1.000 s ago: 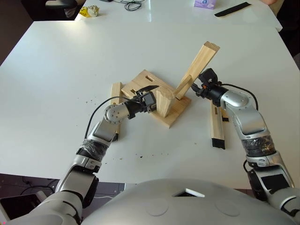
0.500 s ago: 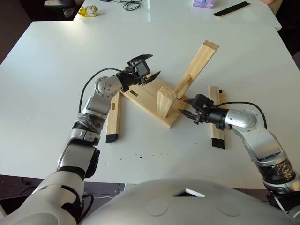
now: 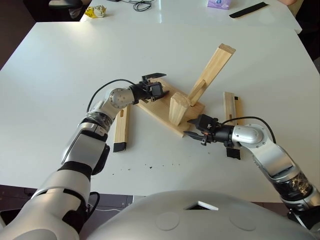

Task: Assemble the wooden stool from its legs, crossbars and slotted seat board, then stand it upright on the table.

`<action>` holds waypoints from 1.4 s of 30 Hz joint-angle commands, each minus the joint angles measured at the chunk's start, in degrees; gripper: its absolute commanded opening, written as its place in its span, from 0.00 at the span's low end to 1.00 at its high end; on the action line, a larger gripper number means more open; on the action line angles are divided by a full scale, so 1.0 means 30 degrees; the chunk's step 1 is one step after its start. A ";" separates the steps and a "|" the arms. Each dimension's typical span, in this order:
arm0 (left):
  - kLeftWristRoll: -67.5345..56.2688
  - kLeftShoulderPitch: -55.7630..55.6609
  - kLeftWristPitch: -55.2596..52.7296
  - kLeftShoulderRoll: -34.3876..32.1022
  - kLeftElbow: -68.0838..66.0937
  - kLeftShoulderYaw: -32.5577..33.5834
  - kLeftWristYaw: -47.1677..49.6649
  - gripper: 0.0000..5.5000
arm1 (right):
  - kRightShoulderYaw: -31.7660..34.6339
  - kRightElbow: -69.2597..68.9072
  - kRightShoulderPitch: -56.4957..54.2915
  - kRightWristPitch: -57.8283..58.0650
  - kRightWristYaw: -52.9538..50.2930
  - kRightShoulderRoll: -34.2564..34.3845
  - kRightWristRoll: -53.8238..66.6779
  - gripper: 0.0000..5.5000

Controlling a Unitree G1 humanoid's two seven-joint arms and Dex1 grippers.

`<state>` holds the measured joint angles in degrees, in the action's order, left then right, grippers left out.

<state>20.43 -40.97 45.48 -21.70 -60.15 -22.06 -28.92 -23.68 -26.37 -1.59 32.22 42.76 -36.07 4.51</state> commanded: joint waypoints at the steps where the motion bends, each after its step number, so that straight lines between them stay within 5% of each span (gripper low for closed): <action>1: 0.0248 0.0517 -0.0079 0.0439 -0.0634 -0.0352 -0.0562 0.61 | 0.0392 0.1772 -0.0281 -0.0157 0.0125 -0.0997 -0.0838 0.37; 13: -0.1226 0.0701 -0.0315 0.0288 0.0241 0.0099 -0.2328 0.61 | 0.1223 0.5759 -0.2182 -0.2594 0.0671 -0.2428 -0.2076 0.37; 27: -0.2908 0.2123 -0.1992 0.0569 0.3689 0.0385 -0.4844 0.61 | 0.1546 1.4337 -0.6291 -0.6624 -0.2452 0.1300 -0.3621 0.37; 35: -0.5722 0.4827 -0.7700 0.0358 1.0274 0.1133 -0.6997 0.61 | 0.4510 1.6749 -0.7256 -0.7686 -0.4190 0.3391 -0.1663 0.37; 42: -0.7851 0.6069 -1.4243 -0.0152 1.6481 0.2704 -0.6840 0.61 | 0.8024 1.2687 -0.5868 -0.5184 -0.5023 0.2860 0.0159 0.37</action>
<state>-1.97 -22.78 6.34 -21.21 -14.23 -15.46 -50.04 -2.46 17.60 -21.55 12.73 28.12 -26.12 2.80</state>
